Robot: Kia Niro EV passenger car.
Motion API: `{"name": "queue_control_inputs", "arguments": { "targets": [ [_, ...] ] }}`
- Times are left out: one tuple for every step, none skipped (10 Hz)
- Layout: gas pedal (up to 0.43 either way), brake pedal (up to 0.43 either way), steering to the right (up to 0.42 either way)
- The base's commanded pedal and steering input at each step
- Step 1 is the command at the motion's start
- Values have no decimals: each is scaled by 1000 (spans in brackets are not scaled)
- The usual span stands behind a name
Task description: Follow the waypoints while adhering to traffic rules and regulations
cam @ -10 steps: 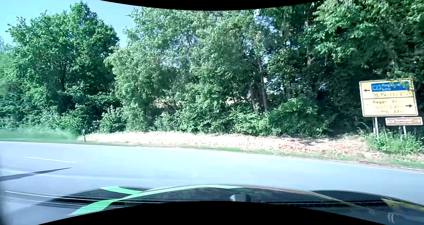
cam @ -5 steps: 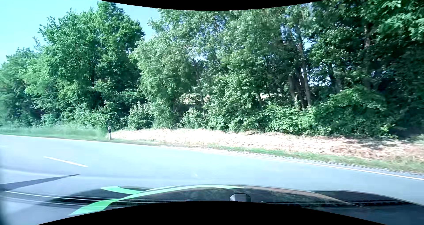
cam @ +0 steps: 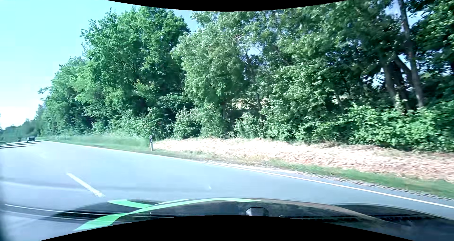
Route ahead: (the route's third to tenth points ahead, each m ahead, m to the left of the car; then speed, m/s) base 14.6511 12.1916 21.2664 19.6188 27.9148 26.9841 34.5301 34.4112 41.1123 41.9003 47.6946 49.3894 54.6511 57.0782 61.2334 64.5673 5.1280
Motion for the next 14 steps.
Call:
{"name": "queue_control_inputs", "arguments": {
  "targets": [
    [398,0,-355],
    [378,0,-350],
    [378,0,-347],
    [378,0,-344],
    [378,0,-339],
    [378,0,-330],
    [378,0,-317],
    [378,0,-305],
    [378,0,-286],
    [378,0,-274],
    [378,0,-259],
    [378,0,-247],
    [378,0,-234],
    [378,0,-223]
  ]
}}
